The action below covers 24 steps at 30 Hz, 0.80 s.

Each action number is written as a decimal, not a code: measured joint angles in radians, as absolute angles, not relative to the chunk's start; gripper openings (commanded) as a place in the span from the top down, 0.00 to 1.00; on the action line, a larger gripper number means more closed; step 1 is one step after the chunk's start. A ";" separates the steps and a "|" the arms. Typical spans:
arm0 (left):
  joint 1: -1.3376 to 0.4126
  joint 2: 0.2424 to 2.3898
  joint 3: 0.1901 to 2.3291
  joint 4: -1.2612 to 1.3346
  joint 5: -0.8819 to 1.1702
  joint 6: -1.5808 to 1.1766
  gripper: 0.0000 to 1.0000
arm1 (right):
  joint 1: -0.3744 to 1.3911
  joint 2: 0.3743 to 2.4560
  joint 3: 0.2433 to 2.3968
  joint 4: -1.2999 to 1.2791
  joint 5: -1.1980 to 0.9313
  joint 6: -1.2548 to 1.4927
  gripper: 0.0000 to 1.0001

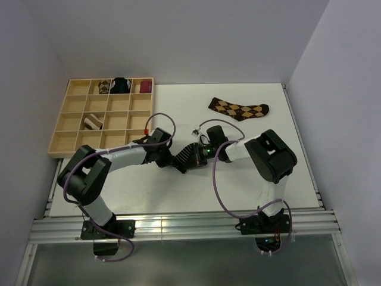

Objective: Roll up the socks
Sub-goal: Roll the sock at the center of the board.

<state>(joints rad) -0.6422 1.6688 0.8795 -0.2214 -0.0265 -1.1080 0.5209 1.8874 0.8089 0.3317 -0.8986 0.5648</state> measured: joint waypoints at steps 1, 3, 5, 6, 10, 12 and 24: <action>-0.643 1.674 0.892 -0.241 -0.027 -1.098 1.00 | 0.517 1.886 0.805 0.332 -0.890 0.565 1.00; -0.643 1.690 0.923 -0.279 -0.027 -1.081 1.00 | 0.509 1.877 0.797 0.328 -0.863 0.561 1.00; -0.643 1.708 0.956 -0.313 -0.027 -1.061 0.99 | 0.506 1.861 0.796 0.318 -0.832 0.549 1.00; -0.643 1.716 0.972 -0.329 -0.027 -1.052 1.00 | 0.506 1.853 0.795 0.317 -0.822 0.543 1.00; -0.644 1.734 1.004 -0.361 -0.022 -1.025 0.97 | 0.506 1.821 0.786 0.311 -0.772 0.518 1.00; -0.645 1.735 1.005 -0.361 -0.020 -1.012 0.97 | 0.507 1.820 0.786 0.310 -0.752 0.516 1.00; -0.648 1.735 1.005 -0.360 -0.022 -0.992 0.74 | 0.513 1.842 0.829 0.205 -0.685 0.525 1.00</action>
<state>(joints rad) -0.6476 1.7348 1.0054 -0.3595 -0.0216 -0.9924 0.5129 1.8416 0.8288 0.2047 -0.6849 0.5255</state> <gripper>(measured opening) 0.200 0.015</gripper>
